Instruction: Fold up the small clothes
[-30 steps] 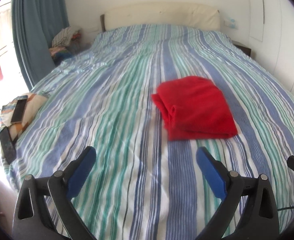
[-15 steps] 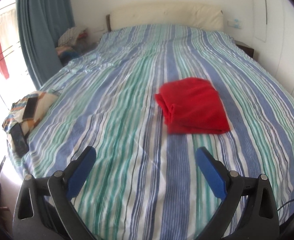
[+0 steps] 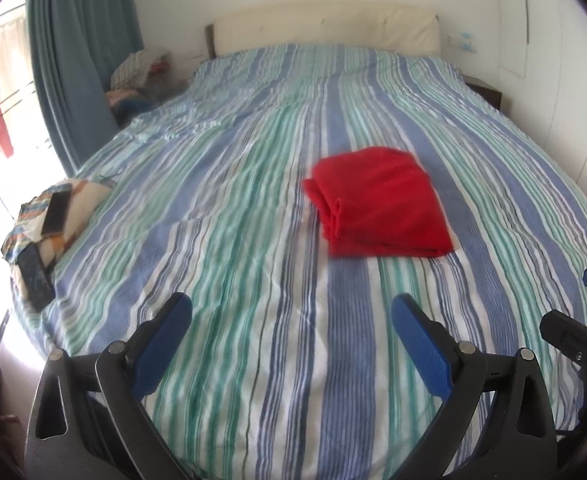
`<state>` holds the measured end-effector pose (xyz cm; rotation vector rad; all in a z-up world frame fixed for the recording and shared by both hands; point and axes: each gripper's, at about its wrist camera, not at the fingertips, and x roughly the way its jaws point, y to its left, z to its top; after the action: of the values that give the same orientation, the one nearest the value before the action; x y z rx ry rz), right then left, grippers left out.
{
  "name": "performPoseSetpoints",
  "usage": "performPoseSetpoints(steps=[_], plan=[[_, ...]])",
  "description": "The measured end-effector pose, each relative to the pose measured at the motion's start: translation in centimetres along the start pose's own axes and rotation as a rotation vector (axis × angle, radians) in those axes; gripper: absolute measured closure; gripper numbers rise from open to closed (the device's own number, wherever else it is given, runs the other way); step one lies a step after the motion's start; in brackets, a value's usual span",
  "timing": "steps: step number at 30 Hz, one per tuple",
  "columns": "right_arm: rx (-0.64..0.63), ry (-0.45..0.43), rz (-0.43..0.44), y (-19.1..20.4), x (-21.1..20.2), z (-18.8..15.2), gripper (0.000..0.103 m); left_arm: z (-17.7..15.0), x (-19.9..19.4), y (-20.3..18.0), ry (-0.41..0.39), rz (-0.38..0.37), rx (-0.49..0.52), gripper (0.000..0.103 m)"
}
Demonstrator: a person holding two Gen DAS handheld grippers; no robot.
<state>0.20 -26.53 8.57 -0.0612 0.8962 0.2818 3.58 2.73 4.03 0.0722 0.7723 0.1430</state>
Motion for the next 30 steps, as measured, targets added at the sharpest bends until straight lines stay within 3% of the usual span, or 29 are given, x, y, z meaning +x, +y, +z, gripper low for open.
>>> performPoseSetpoints(steps=[3, 30], plan=[[0.025, 0.001, 0.031, -0.1, -0.3, 0.2, 0.001, 0.0, 0.0, -0.2, -0.002, 0.001, 0.008, 0.003], [-0.009, -0.009, 0.008, 1.8, -1.4, 0.8, 0.001, 0.3, -0.4, -0.1, -0.010, 0.013, 0.027, 0.003]])
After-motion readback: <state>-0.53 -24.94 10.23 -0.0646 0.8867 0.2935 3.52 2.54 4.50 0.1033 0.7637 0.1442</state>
